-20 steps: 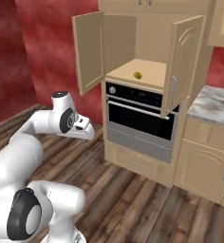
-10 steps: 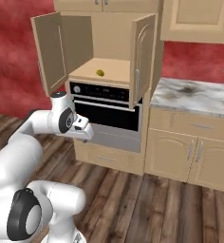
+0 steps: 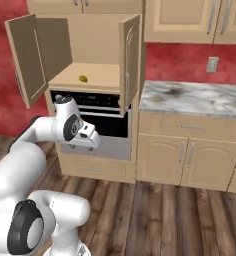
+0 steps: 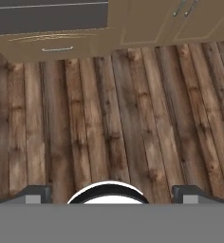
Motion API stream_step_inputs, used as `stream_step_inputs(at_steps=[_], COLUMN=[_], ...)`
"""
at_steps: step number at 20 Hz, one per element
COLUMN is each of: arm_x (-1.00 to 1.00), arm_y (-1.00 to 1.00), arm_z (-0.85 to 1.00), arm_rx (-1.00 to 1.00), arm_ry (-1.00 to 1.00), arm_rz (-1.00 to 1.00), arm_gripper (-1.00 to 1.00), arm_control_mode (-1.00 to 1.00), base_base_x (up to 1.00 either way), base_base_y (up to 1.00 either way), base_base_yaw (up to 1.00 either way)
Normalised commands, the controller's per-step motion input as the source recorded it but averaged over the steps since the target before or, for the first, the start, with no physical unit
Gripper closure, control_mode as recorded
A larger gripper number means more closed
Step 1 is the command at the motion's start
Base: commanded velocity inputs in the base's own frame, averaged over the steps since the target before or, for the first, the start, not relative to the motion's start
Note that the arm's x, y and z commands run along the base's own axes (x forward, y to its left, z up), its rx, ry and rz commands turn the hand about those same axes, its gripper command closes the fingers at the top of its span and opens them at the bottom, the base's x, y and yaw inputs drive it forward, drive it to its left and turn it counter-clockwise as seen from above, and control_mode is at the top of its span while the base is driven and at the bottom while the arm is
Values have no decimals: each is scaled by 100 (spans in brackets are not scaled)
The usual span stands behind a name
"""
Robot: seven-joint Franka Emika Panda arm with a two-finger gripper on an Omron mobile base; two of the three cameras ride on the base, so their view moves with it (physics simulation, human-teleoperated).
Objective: Pick the mangos from the cabinet and place them in one bowl. Pick the kiwi from the sink and place it in the other bowl.
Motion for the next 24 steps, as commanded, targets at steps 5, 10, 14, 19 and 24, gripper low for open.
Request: stream_step_inputs(at_steps=[5, 10, 14, 19, 24], arm_x=[0, 0, 0, 0, 0], arm_y=[0, 0, 0, 0, 0], arm_z=[0, 0, 0, 0, 0], arm_rx=[0, 0, 0, 0, 0], arm_ry=[0, 0, 0, 0, 0], arm_rz=[0, 0, 0, 0, 0], arm_gripper=[-100, -100, -100, -100, -100], arm_control_mode=[100, 100, 100, 100, 100], base_base_x=[30, 22, 34, 47, 45], base_base_y=[51, 68, 45, 5, 0], base_base_yaw=[-23, -6, 11, 30, 25])
